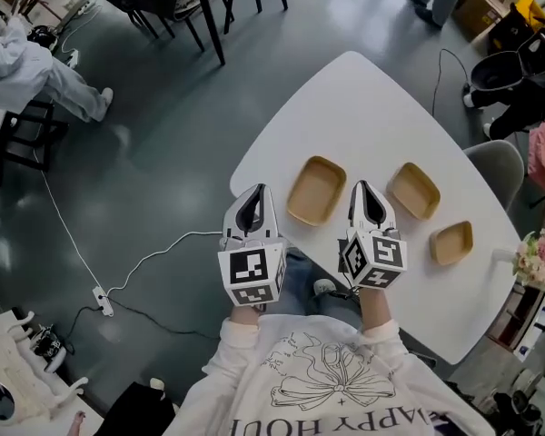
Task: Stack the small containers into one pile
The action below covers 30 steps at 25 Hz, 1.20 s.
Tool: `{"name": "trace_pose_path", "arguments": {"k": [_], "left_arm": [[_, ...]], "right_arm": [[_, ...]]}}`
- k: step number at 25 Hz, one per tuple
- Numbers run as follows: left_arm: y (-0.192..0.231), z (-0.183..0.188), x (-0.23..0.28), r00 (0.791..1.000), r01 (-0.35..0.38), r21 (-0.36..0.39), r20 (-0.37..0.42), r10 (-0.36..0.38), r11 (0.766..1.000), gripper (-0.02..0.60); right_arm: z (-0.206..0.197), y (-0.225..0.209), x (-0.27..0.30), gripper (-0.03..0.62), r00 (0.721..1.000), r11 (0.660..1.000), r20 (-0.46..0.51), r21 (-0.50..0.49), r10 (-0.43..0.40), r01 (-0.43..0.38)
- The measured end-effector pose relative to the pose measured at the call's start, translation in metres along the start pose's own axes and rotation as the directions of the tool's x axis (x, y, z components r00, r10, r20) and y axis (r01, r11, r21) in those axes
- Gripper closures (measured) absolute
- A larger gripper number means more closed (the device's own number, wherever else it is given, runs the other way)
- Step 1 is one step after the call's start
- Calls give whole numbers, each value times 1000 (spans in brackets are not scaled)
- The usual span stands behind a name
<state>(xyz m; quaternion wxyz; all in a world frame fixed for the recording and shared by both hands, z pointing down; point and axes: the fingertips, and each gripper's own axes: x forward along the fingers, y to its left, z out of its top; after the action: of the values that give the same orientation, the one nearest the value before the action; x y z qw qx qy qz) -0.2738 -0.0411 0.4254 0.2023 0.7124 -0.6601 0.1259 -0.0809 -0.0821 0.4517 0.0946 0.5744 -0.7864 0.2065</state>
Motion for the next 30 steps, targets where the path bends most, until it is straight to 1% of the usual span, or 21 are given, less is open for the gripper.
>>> {"name": "trace_pose_path", "arguments": {"k": [3, 4, 5, 8, 10, 12, 18, 24, 30], "left_arm": [[0, -8, 12, 999, 24, -1, -32, -24, 1000, 575], [0, -11, 15, 999, 31, -4, -42, -31, 1000, 575], [1, -13, 18, 998, 38, -6, -52, -38, 999, 575], [2, -22, 29, 997, 45, -11, -69, -45, 999, 575], [0, -32, 34, 995, 48, -13, -83, -49, 999, 575], [-1, -42, 35, 993, 52, -17, -103, -53, 999, 575], [4, -58, 46, 988, 63, -26, -141, -66, 998, 575], [6, -75, 56, 979, 78, -42, -188, -85, 996, 575], [5, -88, 60, 970, 87, -60, -222, -98, 994, 575]], "right_arm": [[-11, -3, 7, 576, 999, 1000, -30, 14, -15, 15], [-15, -3, 8, 540, 999, 1000, -44, 18, -17, 18], [-19, -3, 10, 523, 998, 1000, -58, 22, -20, 21], [-32, -7, 20, 523, 996, 999, -86, 31, -26, 29], [-46, -12, 23, 490, 993, 999, -115, 44, -28, 33], [-61, -16, 24, 474, 989, 997, -148, 63, -32, 42], [-88, -20, 38, 467, 976, 990, -212, 116, -54, 80], [-112, -25, 51, 465, 958, 982, -274, 135, -88, 129], [-127, -31, 60, 465, 942, 975, -319, 157, -103, 159]]}}
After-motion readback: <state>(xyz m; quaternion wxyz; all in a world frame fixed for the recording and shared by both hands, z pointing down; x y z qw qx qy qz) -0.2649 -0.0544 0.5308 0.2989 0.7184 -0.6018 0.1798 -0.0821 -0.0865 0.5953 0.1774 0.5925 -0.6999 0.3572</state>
